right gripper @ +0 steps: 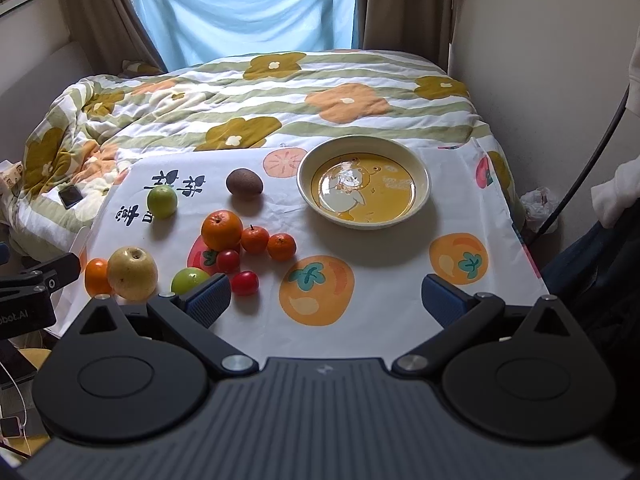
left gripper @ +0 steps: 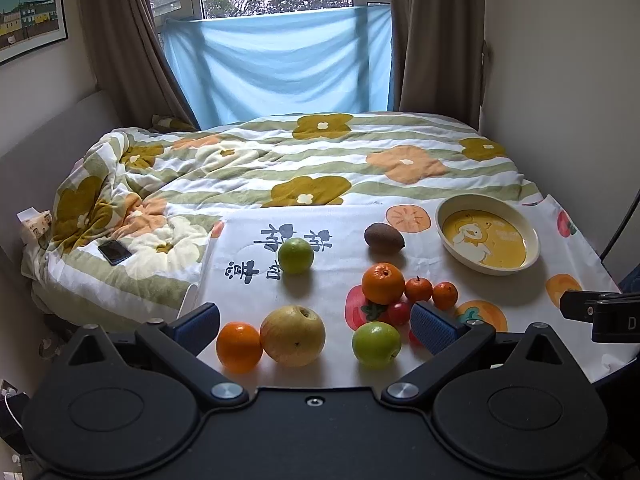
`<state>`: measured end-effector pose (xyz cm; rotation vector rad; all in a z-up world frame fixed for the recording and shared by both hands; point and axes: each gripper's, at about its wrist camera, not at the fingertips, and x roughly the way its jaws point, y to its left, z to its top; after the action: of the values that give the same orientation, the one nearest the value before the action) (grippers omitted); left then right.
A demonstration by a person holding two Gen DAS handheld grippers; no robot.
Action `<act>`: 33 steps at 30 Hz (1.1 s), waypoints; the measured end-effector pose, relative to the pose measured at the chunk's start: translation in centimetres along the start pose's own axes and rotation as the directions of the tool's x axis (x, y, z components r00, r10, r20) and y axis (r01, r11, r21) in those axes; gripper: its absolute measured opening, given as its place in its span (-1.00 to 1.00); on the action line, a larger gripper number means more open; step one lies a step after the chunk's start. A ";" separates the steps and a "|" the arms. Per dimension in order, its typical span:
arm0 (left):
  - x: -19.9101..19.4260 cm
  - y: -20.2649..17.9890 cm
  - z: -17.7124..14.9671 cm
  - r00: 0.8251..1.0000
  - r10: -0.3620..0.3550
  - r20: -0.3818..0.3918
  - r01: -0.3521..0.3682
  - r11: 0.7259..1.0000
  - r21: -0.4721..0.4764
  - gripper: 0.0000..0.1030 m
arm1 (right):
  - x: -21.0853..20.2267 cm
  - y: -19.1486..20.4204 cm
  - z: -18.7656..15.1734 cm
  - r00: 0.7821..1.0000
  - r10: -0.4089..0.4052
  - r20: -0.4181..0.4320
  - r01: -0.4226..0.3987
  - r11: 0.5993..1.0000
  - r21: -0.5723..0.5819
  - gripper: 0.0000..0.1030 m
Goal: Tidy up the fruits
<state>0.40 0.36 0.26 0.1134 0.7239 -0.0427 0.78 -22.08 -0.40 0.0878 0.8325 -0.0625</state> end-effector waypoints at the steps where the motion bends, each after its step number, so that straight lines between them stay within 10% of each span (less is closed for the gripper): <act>1: 0.0 0.0 0.0 1.000 0.000 0.000 0.000 1.000 0.000 1.00 | 0.0 0.0 0.0 1.000 0.000 0.000 0.000 1.000 0.000 1.00; 33: -0.2 0.1 0.0 1.000 0.004 0.007 -0.004 1.000 -0.004 1.00 | -0.3 -0.1 0.1 1.000 0.005 0.000 -0.005 1.000 0.001 1.00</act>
<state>0.26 0.41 0.46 0.1111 0.7171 -0.0383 0.68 -22.18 -0.15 0.0908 0.8322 -0.0587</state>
